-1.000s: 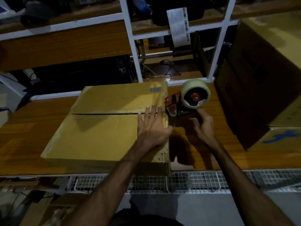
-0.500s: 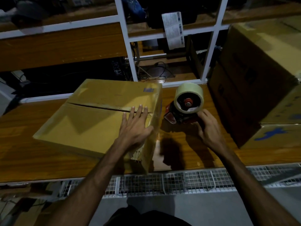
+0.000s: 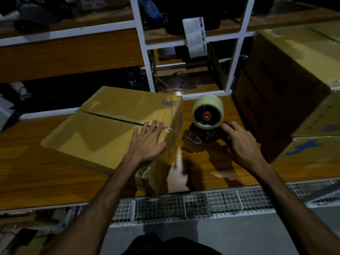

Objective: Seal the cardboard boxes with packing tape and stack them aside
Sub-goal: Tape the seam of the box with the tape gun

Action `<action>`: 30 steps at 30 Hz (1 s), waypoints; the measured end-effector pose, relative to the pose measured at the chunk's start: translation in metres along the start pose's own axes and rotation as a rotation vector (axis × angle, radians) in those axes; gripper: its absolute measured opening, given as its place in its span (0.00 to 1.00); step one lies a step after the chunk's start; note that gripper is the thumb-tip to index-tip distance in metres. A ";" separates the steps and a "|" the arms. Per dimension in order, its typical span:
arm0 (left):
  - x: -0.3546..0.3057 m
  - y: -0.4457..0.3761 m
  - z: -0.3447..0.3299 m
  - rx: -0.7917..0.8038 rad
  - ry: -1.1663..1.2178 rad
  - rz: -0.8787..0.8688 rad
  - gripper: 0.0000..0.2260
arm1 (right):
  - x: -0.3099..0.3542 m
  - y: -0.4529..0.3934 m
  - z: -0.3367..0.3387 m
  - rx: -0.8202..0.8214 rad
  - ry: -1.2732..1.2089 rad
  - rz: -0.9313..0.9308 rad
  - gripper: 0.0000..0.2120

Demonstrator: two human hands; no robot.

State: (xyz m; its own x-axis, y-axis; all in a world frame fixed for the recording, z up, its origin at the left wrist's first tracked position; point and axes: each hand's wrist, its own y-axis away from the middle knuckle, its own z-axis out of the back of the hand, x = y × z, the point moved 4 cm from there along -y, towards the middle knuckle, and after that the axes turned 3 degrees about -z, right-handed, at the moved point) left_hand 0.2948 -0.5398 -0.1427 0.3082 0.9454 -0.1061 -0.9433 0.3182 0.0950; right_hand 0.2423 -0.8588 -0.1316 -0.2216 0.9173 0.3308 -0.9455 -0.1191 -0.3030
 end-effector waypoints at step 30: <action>0.001 0.001 0.000 -0.003 0.024 -0.011 0.37 | 0.069 0.018 -0.001 0.084 0.303 -0.203 0.18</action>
State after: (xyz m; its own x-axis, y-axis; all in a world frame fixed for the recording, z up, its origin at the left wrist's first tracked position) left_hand 0.2939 -0.5382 -0.1429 0.3155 0.9398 -0.1313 -0.9402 0.3283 0.0905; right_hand 0.2104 -0.7968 -0.1154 0.0411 0.9947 0.0938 -0.9820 0.0576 -0.1800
